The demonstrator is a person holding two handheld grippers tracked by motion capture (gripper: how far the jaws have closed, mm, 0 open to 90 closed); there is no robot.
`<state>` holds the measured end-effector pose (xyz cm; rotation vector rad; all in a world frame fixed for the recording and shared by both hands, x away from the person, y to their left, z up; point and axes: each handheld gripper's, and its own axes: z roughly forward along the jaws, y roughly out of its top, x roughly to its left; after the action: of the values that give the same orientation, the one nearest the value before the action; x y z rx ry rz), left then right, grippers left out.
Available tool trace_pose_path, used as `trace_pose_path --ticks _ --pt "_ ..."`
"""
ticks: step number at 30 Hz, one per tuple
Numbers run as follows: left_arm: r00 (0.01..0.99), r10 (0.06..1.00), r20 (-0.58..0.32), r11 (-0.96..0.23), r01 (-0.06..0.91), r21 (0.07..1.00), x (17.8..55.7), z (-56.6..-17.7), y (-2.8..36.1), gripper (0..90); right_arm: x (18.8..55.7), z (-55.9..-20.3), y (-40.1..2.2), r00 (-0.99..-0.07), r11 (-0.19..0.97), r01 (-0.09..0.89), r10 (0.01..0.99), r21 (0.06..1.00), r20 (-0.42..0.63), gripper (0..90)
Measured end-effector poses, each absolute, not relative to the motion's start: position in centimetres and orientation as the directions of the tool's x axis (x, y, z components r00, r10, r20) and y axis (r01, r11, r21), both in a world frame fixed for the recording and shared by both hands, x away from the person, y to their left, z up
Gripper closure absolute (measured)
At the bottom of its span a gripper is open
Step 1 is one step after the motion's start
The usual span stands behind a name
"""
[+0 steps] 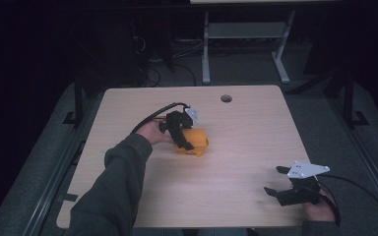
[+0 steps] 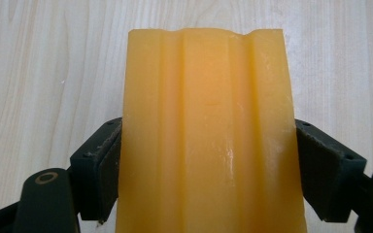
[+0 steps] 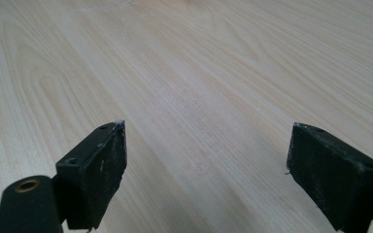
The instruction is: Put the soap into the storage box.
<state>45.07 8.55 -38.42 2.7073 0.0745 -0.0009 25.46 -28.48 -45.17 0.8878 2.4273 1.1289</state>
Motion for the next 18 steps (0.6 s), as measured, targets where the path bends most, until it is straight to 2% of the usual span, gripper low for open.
trace_pose_path --ticks 18 --pt "0.998 0.058 -0.004 -0.915 0.055 0.4 44.97 -38.7 8.31 20.3 25.38 -45.12 -28.42 -0.754 0.489 0.404 0.657 0.773 -0.021 13.9"
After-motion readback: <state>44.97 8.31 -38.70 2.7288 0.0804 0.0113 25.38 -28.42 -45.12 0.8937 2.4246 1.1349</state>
